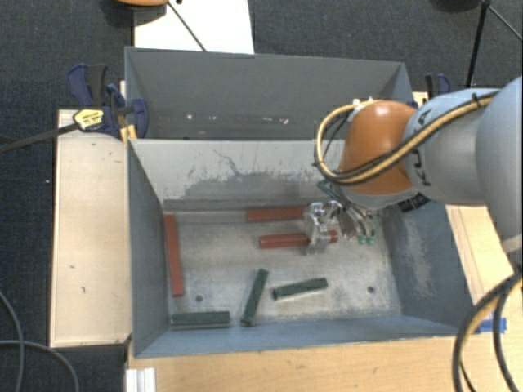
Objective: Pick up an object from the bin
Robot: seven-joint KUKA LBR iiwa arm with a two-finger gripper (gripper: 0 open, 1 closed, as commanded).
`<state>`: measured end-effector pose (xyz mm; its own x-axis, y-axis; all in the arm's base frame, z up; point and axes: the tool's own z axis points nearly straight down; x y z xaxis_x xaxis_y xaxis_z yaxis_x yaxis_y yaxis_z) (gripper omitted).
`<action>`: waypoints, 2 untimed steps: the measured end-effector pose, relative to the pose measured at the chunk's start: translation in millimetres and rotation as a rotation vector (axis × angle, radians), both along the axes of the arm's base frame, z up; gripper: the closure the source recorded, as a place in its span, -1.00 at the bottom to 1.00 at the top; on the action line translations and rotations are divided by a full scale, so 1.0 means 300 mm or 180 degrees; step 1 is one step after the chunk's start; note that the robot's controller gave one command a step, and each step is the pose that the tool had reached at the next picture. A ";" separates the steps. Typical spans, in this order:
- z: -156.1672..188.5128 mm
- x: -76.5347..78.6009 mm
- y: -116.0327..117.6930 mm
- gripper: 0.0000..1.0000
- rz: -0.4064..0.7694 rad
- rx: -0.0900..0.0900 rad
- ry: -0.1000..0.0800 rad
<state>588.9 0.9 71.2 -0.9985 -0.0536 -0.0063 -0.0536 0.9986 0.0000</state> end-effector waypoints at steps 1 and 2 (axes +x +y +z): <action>0.000 0.000 0.000 1.00 0.0001 0.0000 0.0000; 0.047 -0.054 0.021 1.00 0.0526 -0.0002 0.0027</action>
Offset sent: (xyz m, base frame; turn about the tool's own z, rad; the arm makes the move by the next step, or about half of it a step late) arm -0.0449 0.0190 0.0516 -0.4955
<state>572.6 7.1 85.4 -0.9762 -0.2170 0.0022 -0.2170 0.9762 0.0004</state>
